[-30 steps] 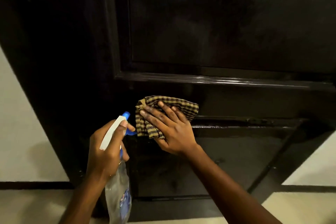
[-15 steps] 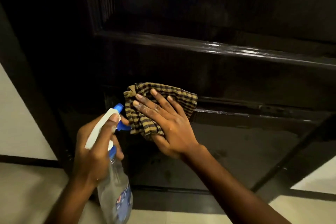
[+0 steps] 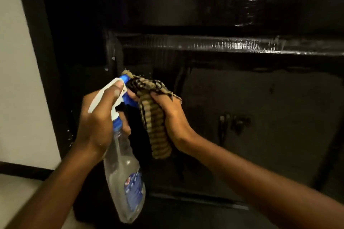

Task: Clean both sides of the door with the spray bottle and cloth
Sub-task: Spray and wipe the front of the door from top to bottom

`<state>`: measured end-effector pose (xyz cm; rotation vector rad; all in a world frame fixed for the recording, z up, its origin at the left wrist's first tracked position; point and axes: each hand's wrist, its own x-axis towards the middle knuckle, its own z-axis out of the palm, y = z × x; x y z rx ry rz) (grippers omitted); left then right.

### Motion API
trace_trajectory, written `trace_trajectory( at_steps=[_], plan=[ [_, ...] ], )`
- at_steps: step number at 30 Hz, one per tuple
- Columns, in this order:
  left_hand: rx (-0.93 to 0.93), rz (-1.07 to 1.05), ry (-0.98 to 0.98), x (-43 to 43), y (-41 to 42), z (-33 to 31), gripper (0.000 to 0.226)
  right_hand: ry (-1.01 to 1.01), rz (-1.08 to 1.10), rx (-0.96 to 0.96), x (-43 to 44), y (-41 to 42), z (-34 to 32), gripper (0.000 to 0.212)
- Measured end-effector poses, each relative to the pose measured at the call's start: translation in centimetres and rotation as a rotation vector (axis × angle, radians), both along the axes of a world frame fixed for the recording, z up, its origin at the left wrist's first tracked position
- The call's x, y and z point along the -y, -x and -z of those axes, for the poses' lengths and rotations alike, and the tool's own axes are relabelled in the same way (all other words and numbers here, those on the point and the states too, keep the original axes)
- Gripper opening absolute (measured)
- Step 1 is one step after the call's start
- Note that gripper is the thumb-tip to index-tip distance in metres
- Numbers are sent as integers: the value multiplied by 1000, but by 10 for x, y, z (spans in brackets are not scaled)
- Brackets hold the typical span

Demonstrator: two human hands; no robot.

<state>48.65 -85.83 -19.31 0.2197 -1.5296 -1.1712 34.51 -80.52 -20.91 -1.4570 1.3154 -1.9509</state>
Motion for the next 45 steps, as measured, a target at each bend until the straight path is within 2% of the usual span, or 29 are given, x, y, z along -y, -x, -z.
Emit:
trace_trajectory(
  at_steps=[2, 6, 9, 11, 13, 17, 20, 23, 31, 36, 42, 45],
  plan=[
    [7, 1, 16, -16, -4, 12, 38, -99, -55, 236, -8, -8, 16, 43],
    [46, 0, 28, -55, -20, 38, 41, -209, -108, 755, -58, -23, 56, 39],
    [116, 17, 30, -93, -33, 59, 42, -132, -73, 1067, -110, -29, 98, 44],
    [153, -1, 31, -113, -37, 67, 41, -21, -51, 1199, -144, -30, 114, 48],
    [193, -14, 25, -131, -38, 75, 42, 36, 40, 1263, -171, -25, 124, 43],
    [218, 24, 0, -155, -22, 88, 46, 141, 235, 1211, -205, -8, 115, 32],
    [234, 74, -11, -158, 2, 96, 47, 214, 275, 1125, -215, 5, 113, 33],
    [230, 153, -13, -151, 36, 99, 50, 227, 331, 1012, -206, 24, 114, 43],
    [259, 219, 41, -145, 85, 69, 52, 374, 405, 809, -199, 70, 62, 39],
    [309, 279, 75, -163, 93, 50, 50, 500, 589, 728, -221, 72, 41, 56],
    [395, 322, 86, -175, 120, 35, 46, 544, 808, 547, -242, 90, 23, 19],
    [406, 310, 96, -175, 133, 31, 48, 530, 927, 366, -236, 109, 18, 23]
  ],
)
